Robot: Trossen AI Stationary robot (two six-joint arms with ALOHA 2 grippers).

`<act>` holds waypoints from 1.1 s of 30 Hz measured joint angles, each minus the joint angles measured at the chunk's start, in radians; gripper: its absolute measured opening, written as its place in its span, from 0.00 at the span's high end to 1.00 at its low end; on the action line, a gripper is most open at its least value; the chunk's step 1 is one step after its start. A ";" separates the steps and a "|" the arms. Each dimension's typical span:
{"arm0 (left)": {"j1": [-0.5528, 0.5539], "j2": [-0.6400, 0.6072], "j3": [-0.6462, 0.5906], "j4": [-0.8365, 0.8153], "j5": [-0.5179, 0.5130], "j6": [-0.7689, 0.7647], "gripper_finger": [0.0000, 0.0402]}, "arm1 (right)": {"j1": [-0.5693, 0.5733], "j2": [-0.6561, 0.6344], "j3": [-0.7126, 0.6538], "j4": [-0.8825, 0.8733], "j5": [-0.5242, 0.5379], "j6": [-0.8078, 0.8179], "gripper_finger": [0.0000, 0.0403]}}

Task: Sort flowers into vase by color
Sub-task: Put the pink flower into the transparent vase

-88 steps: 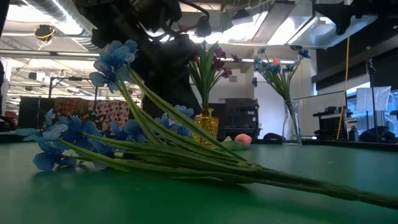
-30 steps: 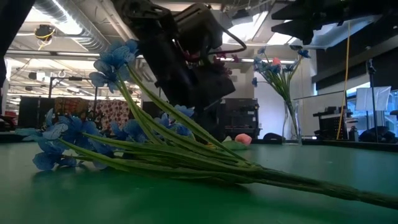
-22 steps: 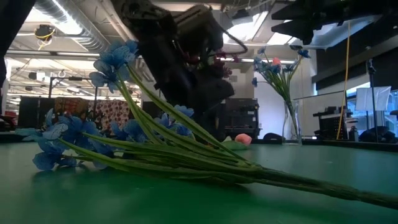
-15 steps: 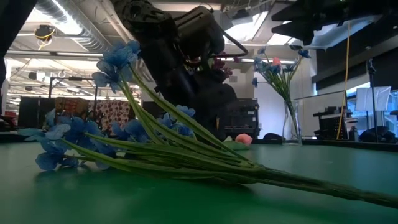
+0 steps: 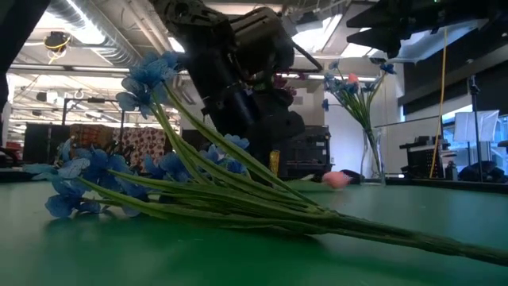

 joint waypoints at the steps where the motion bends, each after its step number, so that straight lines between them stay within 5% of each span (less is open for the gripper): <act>1: -0.002 -0.003 0.010 -0.014 -0.001 0.013 0.98 | 0.000 0.000 0.000 0.000 0.000 0.000 0.44; 11: -0.044 -0.120 0.078 -0.110 -0.111 0.080 1.00 | 0.000 -0.055 0.001 0.005 -0.044 -0.021 0.44; 19: -0.141 -0.305 0.078 -0.115 -0.240 0.142 1.00 | 0.001 -0.176 0.001 0.069 -0.230 0.005 0.44; 25: -0.204 -0.436 0.078 0.021 -0.315 0.267 1.00 | 0.001 -0.162 0.001 0.078 -0.284 0.027 0.44; 33: -0.192 -0.485 0.079 0.293 -0.314 0.461 1.00 | 0.035 0.029 -0.001 0.291 -0.369 0.047 0.44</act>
